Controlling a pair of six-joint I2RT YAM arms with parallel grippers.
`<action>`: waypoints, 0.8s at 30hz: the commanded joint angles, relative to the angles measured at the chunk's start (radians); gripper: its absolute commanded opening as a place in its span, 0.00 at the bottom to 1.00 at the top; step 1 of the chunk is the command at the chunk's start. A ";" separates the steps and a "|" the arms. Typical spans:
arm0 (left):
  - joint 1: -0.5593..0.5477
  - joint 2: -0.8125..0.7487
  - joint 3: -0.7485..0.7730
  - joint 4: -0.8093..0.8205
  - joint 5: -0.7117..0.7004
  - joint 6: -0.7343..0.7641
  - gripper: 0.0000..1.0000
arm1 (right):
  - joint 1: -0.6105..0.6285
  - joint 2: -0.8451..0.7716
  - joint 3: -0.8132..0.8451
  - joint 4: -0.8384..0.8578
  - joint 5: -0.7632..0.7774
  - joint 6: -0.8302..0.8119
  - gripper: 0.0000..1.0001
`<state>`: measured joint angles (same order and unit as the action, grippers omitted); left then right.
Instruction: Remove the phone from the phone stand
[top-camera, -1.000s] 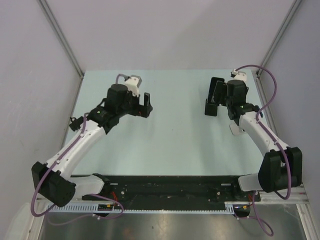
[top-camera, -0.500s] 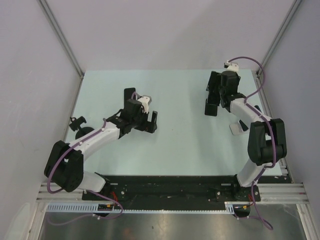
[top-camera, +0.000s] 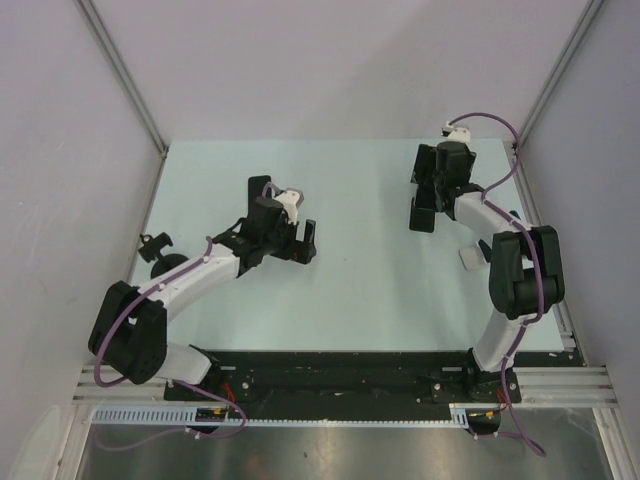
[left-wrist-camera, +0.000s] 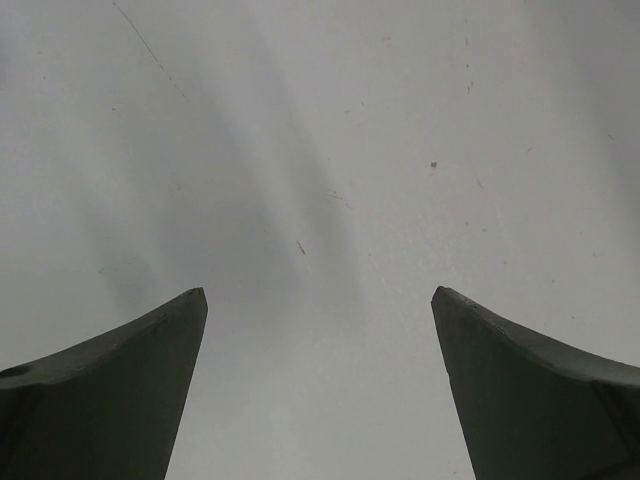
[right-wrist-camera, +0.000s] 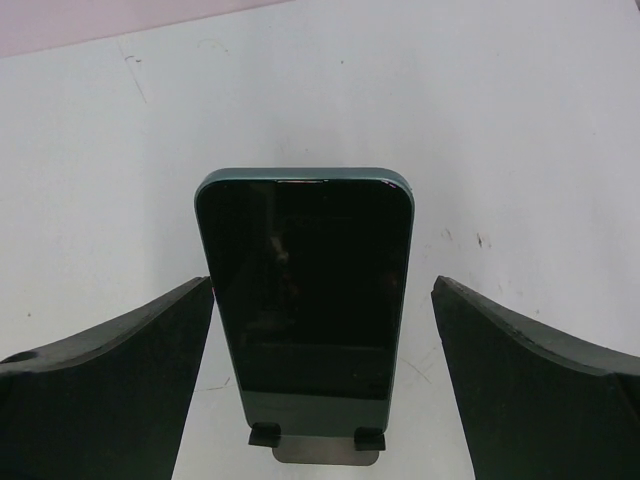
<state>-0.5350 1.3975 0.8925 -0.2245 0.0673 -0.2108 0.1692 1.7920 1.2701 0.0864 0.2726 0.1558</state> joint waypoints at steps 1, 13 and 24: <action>-0.010 -0.003 0.011 0.033 0.029 -0.022 1.00 | 0.004 0.015 0.043 0.024 0.008 -0.019 0.95; -0.034 -0.005 0.008 0.033 0.045 -0.025 1.00 | 0.010 0.023 0.043 0.007 -0.009 -0.027 0.68; -0.046 -0.032 0.006 0.037 0.057 -0.029 1.00 | 0.036 -0.118 0.043 -0.011 -0.007 -0.025 0.25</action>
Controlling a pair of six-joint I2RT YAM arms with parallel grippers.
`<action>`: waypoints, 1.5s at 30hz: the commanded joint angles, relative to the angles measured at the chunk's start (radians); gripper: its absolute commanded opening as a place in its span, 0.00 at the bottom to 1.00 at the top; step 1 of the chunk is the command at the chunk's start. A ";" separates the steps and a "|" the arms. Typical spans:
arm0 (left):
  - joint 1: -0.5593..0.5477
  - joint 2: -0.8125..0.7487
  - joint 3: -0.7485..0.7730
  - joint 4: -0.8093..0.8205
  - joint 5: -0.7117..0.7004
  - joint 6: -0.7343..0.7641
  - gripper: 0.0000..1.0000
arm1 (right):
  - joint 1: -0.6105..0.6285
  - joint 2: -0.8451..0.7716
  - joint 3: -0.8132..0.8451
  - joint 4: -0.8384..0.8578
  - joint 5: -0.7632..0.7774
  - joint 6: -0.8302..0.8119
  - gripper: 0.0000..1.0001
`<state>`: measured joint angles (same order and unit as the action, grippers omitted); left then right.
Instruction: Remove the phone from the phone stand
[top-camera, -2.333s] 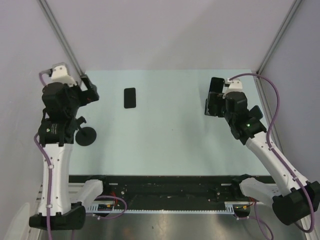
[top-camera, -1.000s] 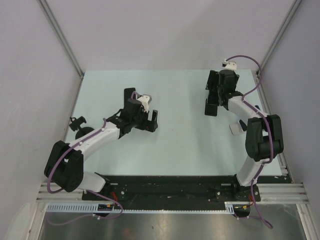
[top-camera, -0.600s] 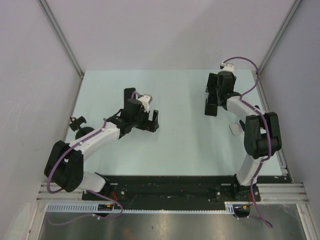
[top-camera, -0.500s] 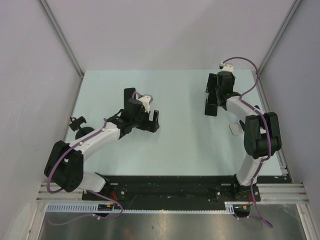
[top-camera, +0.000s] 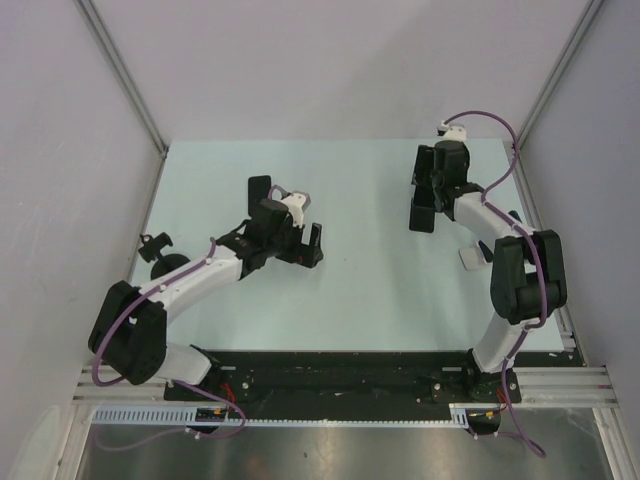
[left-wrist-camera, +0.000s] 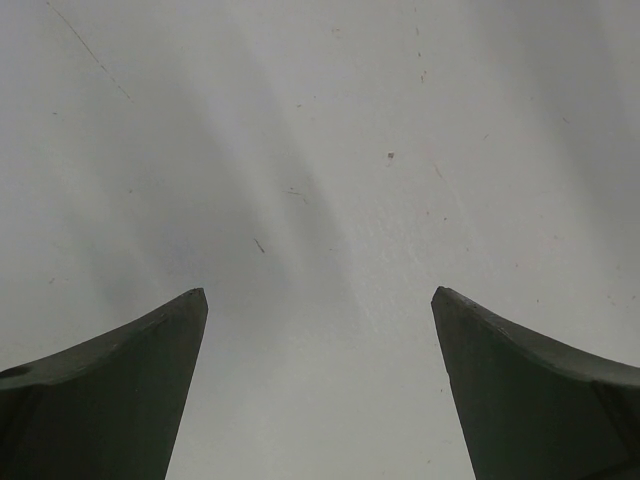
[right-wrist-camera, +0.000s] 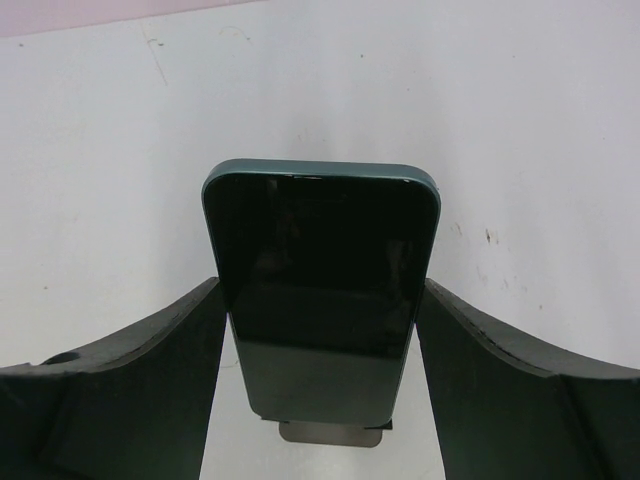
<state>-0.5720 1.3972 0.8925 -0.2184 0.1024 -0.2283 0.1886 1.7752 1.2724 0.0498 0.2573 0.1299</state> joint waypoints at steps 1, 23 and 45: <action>-0.011 -0.035 0.006 0.034 0.025 -0.011 1.00 | 0.018 -0.121 0.041 0.027 0.008 0.000 0.23; -0.017 -0.132 -0.087 0.485 0.240 -0.261 1.00 | 0.201 -0.445 -0.060 -0.192 -0.110 0.344 0.00; -0.195 -0.001 -0.014 0.623 0.137 -0.255 0.42 | 0.374 -0.603 -0.220 -0.151 -0.207 0.562 0.00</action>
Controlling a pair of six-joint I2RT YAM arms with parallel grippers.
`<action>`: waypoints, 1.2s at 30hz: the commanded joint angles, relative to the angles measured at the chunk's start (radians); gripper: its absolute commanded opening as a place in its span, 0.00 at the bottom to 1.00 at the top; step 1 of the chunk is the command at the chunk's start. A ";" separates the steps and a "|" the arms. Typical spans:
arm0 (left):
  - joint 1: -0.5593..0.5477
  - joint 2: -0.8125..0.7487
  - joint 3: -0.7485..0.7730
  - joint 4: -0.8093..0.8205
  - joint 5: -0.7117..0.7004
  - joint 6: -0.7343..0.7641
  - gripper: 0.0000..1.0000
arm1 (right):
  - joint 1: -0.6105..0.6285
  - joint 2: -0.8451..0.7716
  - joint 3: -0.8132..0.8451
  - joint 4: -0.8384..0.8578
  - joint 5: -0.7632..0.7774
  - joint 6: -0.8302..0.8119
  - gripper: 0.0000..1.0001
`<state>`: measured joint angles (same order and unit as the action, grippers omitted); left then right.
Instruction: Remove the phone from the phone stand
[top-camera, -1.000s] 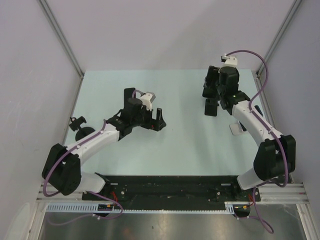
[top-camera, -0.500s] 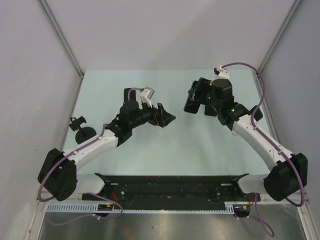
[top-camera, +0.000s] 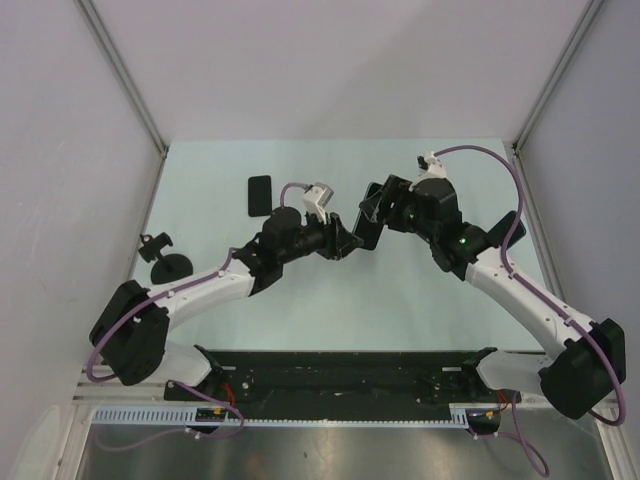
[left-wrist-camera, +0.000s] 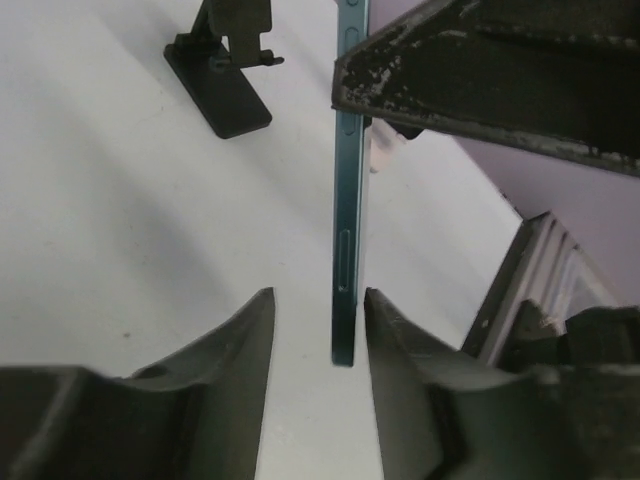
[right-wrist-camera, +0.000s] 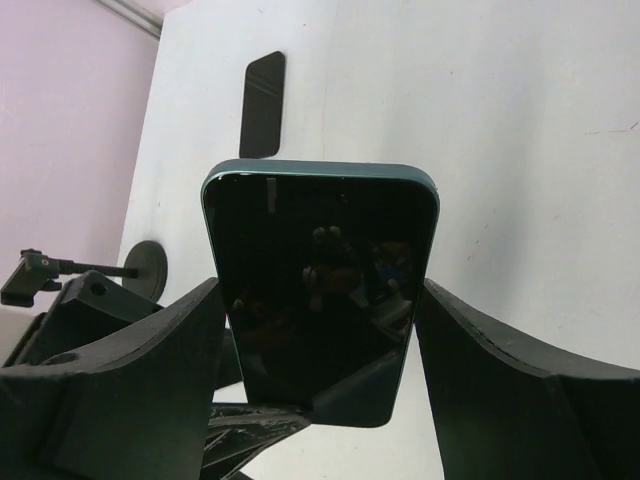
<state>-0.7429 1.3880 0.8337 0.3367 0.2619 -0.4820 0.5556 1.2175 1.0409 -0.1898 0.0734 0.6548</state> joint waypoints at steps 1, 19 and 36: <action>-0.027 0.009 0.045 0.071 -0.029 -0.001 0.33 | 0.010 -0.047 0.010 0.089 -0.023 0.036 0.00; 0.080 -0.004 0.005 0.081 -0.075 -0.069 0.00 | -0.074 -0.111 -0.001 0.003 -0.006 -0.061 1.00; 0.566 0.204 0.152 -0.099 0.000 0.048 0.00 | -0.146 -0.256 -0.081 -0.095 0.062 -0.150 1.00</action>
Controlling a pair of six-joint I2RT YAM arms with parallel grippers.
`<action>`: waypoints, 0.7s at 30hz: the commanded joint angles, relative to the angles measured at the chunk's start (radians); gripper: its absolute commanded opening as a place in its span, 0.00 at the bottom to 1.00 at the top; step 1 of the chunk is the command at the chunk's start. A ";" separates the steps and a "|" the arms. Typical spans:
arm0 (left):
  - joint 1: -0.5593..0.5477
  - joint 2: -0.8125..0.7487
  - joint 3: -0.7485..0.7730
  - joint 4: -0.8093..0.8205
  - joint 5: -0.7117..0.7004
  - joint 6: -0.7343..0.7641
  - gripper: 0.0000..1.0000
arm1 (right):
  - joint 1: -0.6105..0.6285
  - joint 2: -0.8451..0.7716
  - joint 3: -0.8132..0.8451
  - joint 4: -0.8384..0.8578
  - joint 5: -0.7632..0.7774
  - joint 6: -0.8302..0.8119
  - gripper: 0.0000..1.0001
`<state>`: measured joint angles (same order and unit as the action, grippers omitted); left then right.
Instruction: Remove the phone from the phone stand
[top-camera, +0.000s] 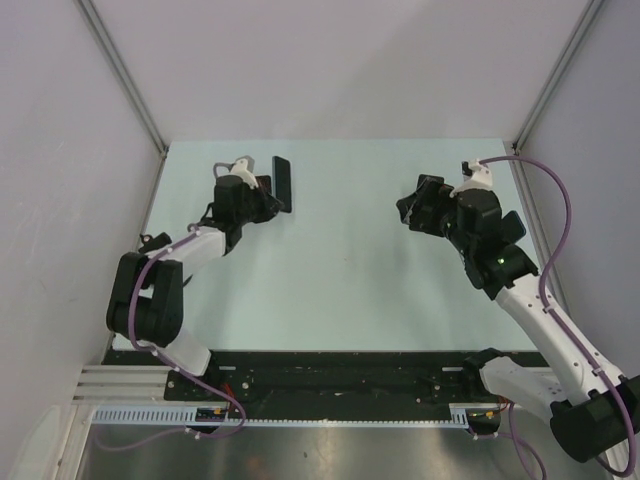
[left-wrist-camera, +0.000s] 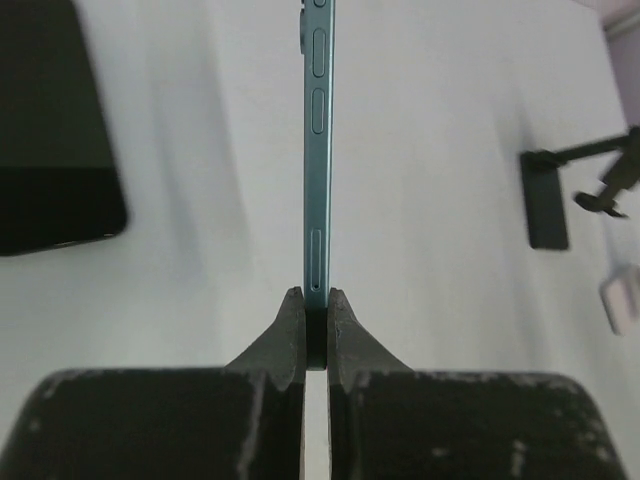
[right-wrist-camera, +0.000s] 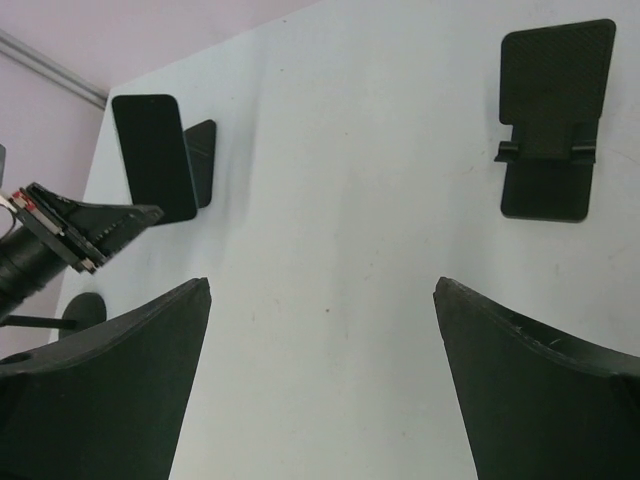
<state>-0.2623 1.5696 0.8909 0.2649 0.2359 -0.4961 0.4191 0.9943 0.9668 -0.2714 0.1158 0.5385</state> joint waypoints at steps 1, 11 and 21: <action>0.122 0.030 0.103 -0.041 0.029 0.082 0.01 | -0.014 -0.037 -0.010 -0.015 0.018 -0.035 1.00; 0.322 0.171 0.229 -0.204 0.074 0.197 0.00 | -0.036 -0.045 -0.027 -0.014 0.013 -0.049 1.00; 0.383 0.319 0.378 -0.332 0.098 0.271 0.01 | -0.055 -0.025 -0.027 -0.002 -0.004 -0.054 1.00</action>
<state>0.1085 1.8641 1.1767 -0.0441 0.2844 -0.2882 0.3733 0.9649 0.9459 -0.2947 0.1181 0.4995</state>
